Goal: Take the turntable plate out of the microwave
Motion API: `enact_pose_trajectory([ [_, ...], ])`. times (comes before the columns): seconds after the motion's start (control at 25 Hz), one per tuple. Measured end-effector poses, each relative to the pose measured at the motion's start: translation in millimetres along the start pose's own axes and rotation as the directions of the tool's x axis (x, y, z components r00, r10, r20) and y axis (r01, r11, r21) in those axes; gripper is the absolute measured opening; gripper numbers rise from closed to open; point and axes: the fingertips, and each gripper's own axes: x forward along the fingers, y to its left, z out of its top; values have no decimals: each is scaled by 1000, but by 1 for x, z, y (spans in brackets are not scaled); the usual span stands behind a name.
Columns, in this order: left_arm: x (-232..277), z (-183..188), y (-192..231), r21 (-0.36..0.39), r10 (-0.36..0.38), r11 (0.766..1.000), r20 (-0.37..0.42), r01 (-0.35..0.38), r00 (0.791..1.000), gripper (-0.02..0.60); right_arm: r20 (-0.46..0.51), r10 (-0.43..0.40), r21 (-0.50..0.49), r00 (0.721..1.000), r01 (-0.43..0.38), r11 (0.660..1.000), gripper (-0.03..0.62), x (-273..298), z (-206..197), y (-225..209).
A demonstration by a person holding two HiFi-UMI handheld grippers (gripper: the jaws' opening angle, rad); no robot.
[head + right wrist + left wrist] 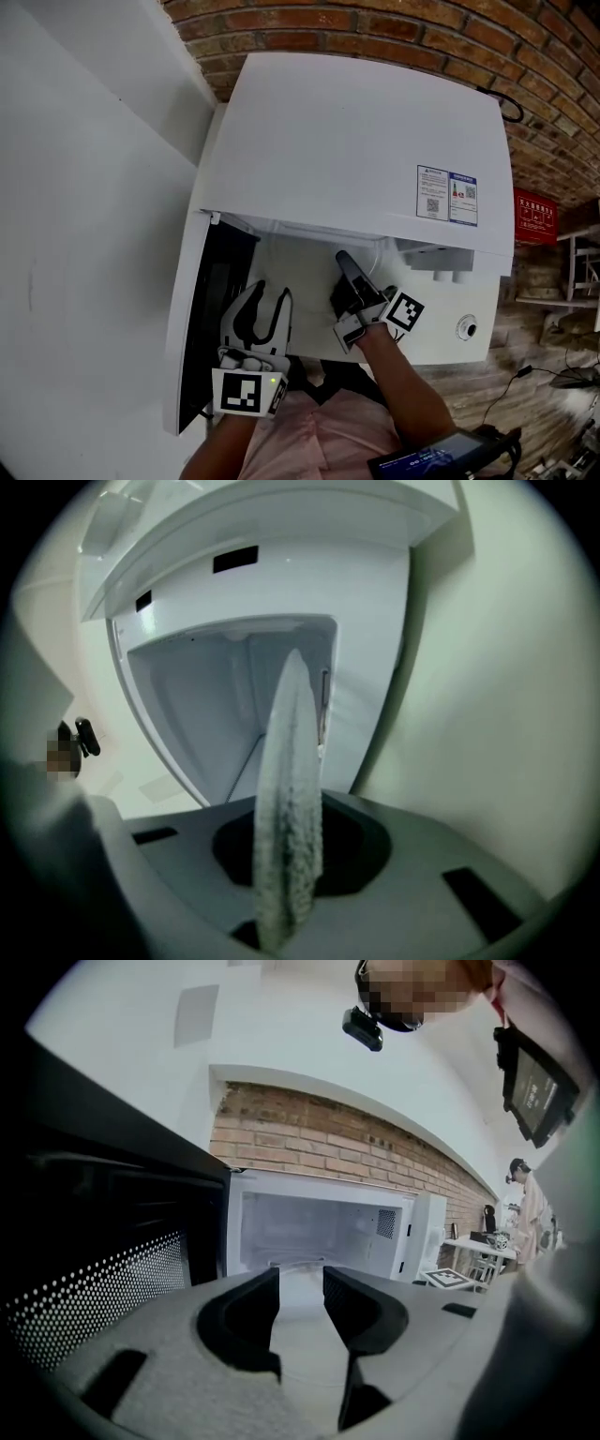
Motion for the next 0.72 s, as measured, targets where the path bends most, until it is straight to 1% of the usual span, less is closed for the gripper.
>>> enact_pose_trajectory([
  [0.2,-15,-10,-10,-26,43,999,7,-43,999,156,-29,45,31,999,-44,999,31,-15,-7,13],
  [0.32,-28,-14,-19,-44,52,998,-4,-53,999,156,-32,63,61,998,-61,996,31,-27,-10,22],
  [0.52,-40,-9,-26,-82,38,996,3,-38,999,156,-23,57,68,998,-56,996,31,-46,-17,31],
  [0.72,-57,-19,-25,-117,6,993,-3,-6,1000,156,7,37,57,999,-37,998,31,-67,-30,33],
])
